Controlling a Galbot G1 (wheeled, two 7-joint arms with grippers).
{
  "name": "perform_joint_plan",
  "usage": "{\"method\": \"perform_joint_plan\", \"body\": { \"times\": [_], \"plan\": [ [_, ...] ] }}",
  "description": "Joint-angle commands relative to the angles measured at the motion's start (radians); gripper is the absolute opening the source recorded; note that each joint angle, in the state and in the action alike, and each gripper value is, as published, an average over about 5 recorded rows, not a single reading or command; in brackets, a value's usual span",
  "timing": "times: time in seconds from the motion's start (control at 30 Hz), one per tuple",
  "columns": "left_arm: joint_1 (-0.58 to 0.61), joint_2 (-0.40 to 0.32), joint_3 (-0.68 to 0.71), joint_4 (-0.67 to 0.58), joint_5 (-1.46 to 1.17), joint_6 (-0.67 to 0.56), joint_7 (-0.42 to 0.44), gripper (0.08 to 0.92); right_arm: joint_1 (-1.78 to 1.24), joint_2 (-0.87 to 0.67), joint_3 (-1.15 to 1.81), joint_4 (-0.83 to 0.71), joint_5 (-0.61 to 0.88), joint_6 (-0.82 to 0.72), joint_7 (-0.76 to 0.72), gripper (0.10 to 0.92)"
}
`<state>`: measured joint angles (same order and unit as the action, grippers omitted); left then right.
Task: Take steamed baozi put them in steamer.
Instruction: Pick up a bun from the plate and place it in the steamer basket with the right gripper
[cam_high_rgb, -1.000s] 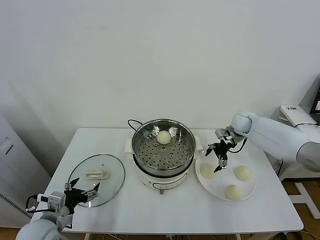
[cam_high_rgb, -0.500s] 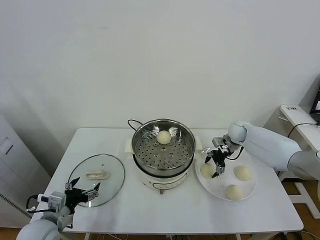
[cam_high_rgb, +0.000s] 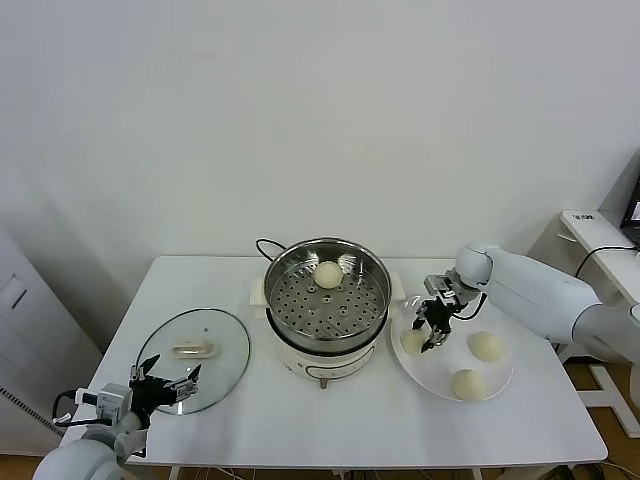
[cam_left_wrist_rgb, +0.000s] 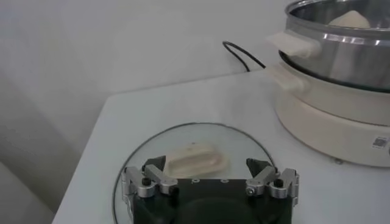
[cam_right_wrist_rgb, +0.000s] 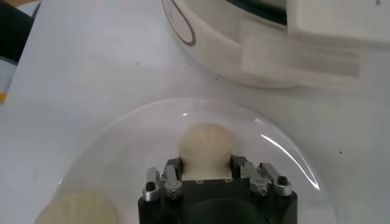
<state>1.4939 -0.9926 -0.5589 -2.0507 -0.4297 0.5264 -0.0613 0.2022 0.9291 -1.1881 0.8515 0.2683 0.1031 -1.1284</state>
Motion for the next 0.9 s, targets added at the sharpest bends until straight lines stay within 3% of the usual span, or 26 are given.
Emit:
{"method": "perform_joint_plan", "body": {
  "times": [0.03,0.5,0.9],
  "plan": [
    [0.003,0.002,-0.006,0.001,-0.003,0.000,-0.001,0.823,0.215,-0.056,-0.163,0.102,0.103,-0.020,-0.034,0.469],
    [-0.004,0.006,-0.002,0.009,-0.003,0.000,-0.002,0.823,0.717,-0.139,-0.509,0.355,0.399,-0.162,-0.087,0.467],
    [-0.014,0.009,0.001,0.023,-0.001,-0.002,-0.001,0.823,0.761,0.000,-0.458,0.405,0.676,-0.316,0.028,0.468]
  ]
}}
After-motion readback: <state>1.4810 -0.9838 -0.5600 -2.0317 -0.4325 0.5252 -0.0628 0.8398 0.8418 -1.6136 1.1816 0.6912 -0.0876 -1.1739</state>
